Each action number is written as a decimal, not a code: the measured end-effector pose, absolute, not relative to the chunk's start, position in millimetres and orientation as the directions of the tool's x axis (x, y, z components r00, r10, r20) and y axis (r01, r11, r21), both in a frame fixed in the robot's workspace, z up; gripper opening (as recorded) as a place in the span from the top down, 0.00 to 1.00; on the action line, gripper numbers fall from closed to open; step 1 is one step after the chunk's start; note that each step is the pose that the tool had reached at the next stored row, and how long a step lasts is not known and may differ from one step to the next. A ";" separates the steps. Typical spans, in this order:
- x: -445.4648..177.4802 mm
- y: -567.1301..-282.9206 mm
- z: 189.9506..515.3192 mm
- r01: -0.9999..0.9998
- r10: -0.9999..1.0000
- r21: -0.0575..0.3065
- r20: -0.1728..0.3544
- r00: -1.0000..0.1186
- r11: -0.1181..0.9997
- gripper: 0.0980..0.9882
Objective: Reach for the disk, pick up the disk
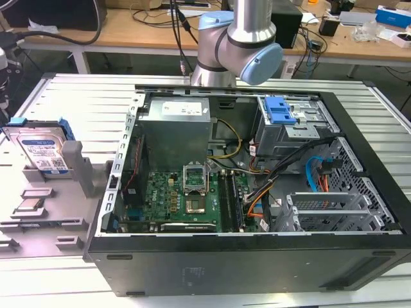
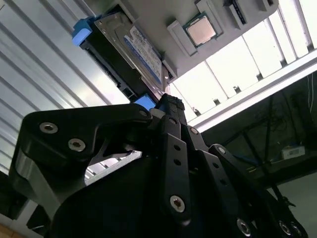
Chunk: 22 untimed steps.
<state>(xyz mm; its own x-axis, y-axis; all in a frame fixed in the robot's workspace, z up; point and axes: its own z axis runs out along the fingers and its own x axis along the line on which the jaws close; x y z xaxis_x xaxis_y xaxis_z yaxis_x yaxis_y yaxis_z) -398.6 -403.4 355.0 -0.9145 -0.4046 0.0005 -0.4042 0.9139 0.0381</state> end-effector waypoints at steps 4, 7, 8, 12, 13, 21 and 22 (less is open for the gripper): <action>-398.6 -403.4 355.0 -0.445 -0.446 0.038 0.000 -0.895 0.895 0.99; -398.6 -403.4 355.0 -0.482 -0.482 0.038 0.001 -0.876 0.875 0.99; -398.6 -403.4 355.0 -0.489 -0.489 0.038 0.001 -0.872 0.871 0.99; -398.6 -403.4 355.0 -0.530 -0.530 0.038 0.001 -0.848 0.847 0.99; -398.6 -403.4 355.0 -0.537 -0.537 0.038 0.001 -0.843 0.843 0.99; -398.6 -403.4 355.0 -0.632 -0.632 0.038 0.001 -0.775 0.774 0.99; -398.6 -403.4 355.0 -0.641 -0.642 0.038 0.000 -0.767 0.766 0.99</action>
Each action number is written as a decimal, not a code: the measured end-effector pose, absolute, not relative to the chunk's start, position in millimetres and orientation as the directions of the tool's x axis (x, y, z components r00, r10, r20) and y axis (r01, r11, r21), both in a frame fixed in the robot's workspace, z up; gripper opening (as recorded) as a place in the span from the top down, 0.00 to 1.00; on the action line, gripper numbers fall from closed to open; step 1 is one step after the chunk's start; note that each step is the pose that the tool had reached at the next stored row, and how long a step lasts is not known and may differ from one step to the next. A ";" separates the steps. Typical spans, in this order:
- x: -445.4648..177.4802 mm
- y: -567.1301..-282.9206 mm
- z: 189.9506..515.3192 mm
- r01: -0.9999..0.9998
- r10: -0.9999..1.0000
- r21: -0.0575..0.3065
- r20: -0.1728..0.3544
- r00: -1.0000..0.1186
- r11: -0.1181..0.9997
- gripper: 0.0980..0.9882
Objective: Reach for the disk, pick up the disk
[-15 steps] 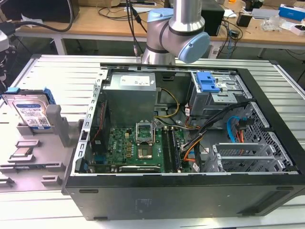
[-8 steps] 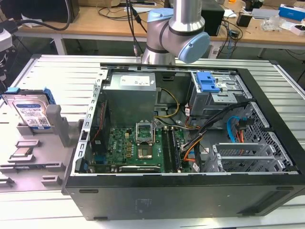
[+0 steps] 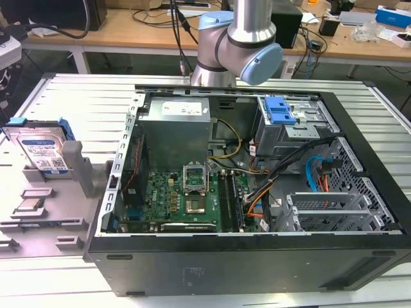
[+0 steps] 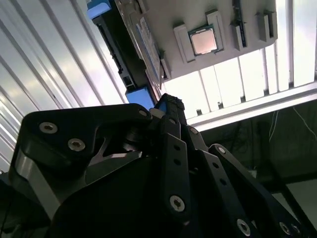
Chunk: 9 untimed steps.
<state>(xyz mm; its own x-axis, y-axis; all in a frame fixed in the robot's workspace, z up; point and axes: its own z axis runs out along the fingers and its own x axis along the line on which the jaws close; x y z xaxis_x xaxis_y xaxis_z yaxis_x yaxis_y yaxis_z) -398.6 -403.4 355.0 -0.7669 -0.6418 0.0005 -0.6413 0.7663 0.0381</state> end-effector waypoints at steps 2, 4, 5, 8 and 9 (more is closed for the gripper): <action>-398.6 -403.4 355.0 -0.666 -0.667 0.038 0.000 -0.745 0.745 0.99; -398.6 -403.4 355.0 -0.680 -0.681 0.038 0.000 -0.733 0.732 0.99; -398.6 -403.4 355.0 -0.687 -0.687 0.038 0.001 -0.726 0.726 0.99; -398.6 -403.4 355.0 -0.705 -0.706 0.038 0.000 -0.709 0.708 0.99; -398.6 -403.4 355.0 -0.714 -0.714 0.038 0.000 -0.700 0.699 0.99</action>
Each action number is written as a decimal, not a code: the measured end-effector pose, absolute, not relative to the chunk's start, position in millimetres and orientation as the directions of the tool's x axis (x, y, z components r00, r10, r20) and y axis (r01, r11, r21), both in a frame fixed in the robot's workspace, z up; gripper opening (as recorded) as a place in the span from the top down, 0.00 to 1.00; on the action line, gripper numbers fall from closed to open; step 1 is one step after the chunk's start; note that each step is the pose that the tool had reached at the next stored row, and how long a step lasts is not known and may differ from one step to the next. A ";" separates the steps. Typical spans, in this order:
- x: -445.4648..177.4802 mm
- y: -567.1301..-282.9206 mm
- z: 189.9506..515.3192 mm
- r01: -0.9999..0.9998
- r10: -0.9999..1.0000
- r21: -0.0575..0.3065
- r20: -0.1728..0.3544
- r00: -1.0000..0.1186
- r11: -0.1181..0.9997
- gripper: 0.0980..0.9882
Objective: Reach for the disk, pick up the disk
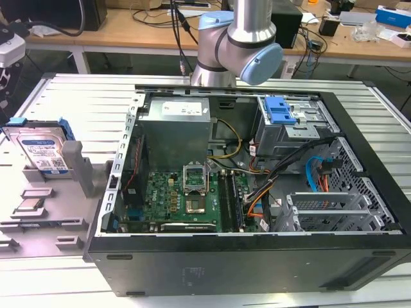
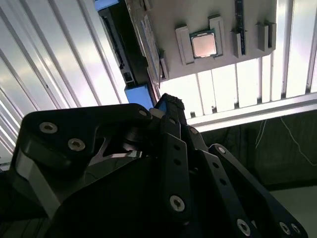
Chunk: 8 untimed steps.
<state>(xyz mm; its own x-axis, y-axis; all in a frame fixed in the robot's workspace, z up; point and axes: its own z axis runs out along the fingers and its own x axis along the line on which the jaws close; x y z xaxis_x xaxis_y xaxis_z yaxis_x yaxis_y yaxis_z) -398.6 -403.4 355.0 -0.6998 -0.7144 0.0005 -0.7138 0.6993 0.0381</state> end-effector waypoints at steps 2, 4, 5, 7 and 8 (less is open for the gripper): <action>-398.6 -403.4 355.0 -0.730 -0.731 0.038 0.000 -0.682 0.682 0.99; -398.6 -403.4 355.0 -0.741 -0.742 0.038 0.001 -0.671 0.670 0.99; -398.6 -403.4 355.0 -0.746 -0.747 0.038 0.000 -0.665 0.665 0.99; -398.6 -403.4 355.0 -0.759 -0.760 0.038 0.001 -0.650 0.650 0.99; -398.6 -403.4 355.0 -0.764 -0.765 0.038 0.000 -0.645 0.644 0.99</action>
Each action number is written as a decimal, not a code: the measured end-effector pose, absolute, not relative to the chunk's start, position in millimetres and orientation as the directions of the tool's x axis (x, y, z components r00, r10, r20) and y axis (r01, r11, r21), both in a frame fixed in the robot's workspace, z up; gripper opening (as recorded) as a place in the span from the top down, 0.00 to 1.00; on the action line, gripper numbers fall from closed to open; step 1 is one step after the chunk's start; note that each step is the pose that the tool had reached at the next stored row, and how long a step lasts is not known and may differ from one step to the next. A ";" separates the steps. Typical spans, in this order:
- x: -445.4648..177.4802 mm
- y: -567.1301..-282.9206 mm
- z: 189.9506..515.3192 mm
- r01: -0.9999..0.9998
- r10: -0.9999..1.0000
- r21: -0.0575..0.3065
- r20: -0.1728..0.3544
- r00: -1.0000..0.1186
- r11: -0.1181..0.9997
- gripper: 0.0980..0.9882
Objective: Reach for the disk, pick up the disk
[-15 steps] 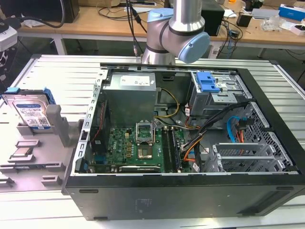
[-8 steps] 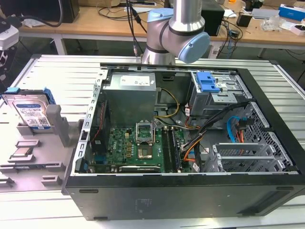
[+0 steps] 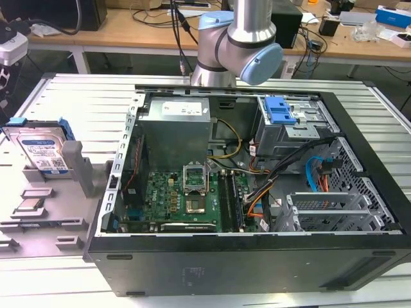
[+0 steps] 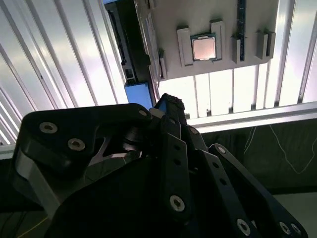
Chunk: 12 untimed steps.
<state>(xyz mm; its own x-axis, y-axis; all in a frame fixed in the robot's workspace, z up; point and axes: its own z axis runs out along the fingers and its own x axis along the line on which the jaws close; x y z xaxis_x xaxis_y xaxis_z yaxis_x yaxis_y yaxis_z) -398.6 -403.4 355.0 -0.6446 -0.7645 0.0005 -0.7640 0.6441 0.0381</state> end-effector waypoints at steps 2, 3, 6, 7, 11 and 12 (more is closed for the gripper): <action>-398.6 -403.4 355.0 -0.782 -0.782 0.038 0.000 -0.623 0.622 0.99; -398.6 -403.4 355.0 -0.790 -0.791 0.038 0.001 -0.612 0.611 0.99; -398.6 -403.4 355.0 -0.807 -0.808 0.038 0.000 -0.589 0.589 0.99; -398.6 -403.4 355.0 -0.815 -0.816 0.038 0.001 -0.578 0.578 0.99; -398.6 -403.4 355.0 -0.844 -0.844 0.038 0.000 -0.536 0.535 0.99; -398.6 -403.4 355.0 -0.848 -0.849 0.038 0.000 -0.529 0.529 0.99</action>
<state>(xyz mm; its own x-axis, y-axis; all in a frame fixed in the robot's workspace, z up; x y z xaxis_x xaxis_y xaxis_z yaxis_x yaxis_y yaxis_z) -398.6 -403.4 355.0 -0.5291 -0.8486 0.0005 -0.8479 0.5287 0.0381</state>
